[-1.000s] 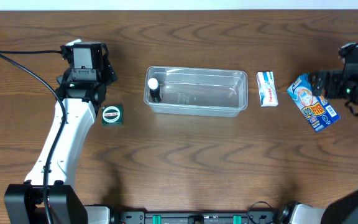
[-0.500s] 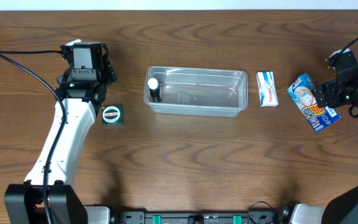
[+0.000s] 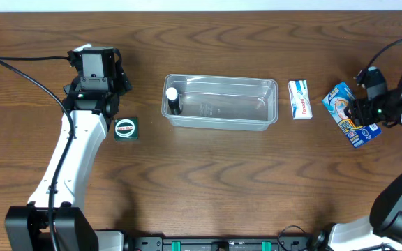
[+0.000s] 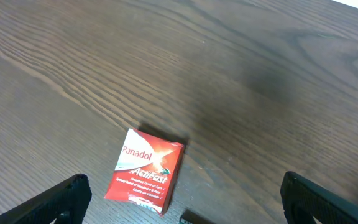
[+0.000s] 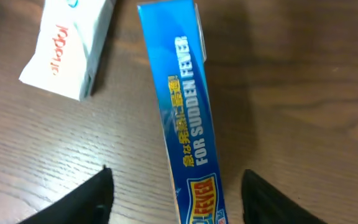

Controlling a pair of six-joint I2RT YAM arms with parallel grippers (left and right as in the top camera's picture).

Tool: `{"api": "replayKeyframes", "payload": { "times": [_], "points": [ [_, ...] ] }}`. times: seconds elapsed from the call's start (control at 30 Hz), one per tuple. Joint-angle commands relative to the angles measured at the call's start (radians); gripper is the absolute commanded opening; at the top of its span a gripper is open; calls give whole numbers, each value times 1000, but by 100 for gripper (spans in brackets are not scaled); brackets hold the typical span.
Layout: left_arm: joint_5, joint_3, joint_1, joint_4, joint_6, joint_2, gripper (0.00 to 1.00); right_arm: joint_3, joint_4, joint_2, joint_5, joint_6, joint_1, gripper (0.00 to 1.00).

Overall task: Pack container
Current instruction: 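Reach the right gripper to the blue fever-patch box and grasp it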

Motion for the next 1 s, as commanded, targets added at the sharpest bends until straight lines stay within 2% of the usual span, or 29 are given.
{"api": "replayKeyframes", "payload": {
  "times": [0.0,0.6,0.97],
  "points": [
    [-13,11,3,-3,2,-5,98,20,-2,18,28,-7,2,60],
    [-13,11,3,-3,2,-5,98,20,6,21,27,-4,9,31],
    [-13,11,3,-3,2,-5,98,20,13,25,16,-5,32,25]
  ]
}}
